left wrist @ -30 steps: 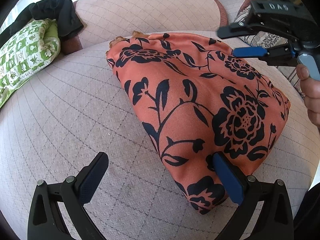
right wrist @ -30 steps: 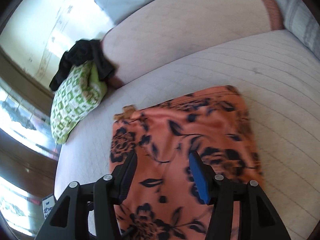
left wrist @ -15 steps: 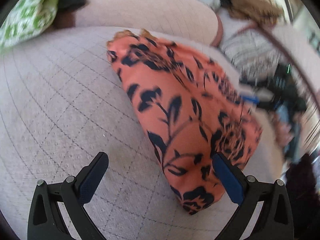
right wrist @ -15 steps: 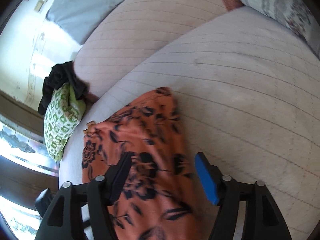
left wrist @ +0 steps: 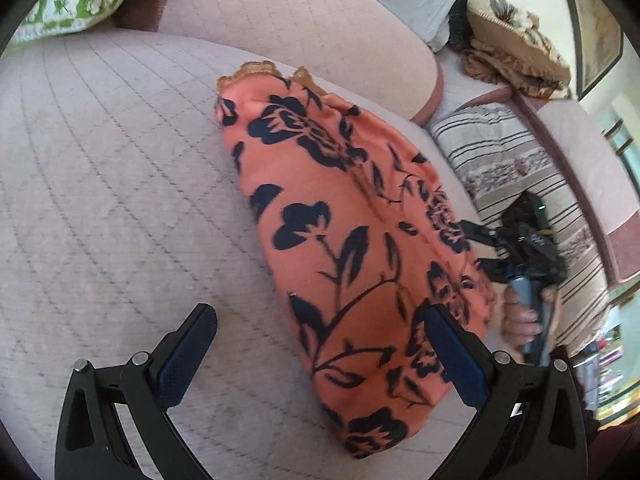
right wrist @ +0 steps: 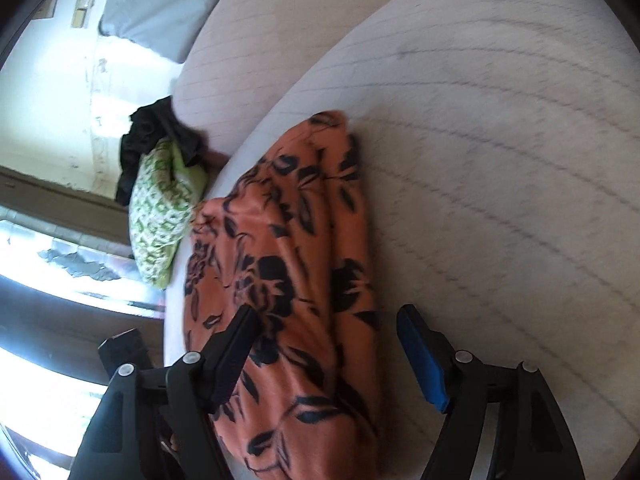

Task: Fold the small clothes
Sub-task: 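Grasp the dress roll end with the left gripper and lift it, then fold the held roll end over onto the bundle with the left gripper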

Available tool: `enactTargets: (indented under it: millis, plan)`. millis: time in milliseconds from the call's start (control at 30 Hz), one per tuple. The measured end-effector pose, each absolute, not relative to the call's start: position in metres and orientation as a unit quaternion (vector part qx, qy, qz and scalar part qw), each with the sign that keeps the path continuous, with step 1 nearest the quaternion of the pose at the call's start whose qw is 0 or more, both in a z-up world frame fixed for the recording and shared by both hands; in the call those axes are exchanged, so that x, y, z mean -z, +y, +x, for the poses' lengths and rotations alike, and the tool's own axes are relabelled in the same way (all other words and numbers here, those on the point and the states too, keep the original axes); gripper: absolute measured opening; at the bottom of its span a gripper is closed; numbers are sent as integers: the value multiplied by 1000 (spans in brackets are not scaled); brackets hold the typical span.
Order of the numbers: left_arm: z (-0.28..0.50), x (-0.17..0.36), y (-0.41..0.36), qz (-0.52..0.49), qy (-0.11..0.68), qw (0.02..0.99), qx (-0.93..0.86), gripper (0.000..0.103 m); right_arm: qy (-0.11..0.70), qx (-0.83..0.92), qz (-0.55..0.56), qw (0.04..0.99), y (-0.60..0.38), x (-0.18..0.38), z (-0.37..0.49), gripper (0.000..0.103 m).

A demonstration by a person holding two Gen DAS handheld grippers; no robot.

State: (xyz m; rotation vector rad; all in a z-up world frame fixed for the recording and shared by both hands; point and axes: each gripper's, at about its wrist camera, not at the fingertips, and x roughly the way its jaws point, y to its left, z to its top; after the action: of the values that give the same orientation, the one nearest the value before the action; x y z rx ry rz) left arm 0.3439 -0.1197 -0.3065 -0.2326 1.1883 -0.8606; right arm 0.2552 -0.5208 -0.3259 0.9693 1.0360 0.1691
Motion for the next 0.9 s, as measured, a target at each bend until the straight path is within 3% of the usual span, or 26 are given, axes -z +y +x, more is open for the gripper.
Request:
enactTargets:
  millis: [233, 300, 500, 700, 900]
  plan:
    - [335, 307, -139, -107, 529, 738, 404, 100, 453, -88, 439, 771, -480, 330, 274, 76]
    - [332, 308, -148, -105, 536, 728, 415, 77, 454, -75, 412, 786, -466, 326, 278, 75]
    - [332, 304, -149, -99, 530, 745, 392, 52, 453, -48, 406, 793, -448, 315, 279, 52]
    - [323, 279, -138, -77, 509, 770, 376, 50, 427, -40, 383, 818, -419, 275, 270, 46]
    - [303, 255, -108, -54, 507, 783, 355, 50, 446, -45, 382, 808, -380, 271, 255, 46]
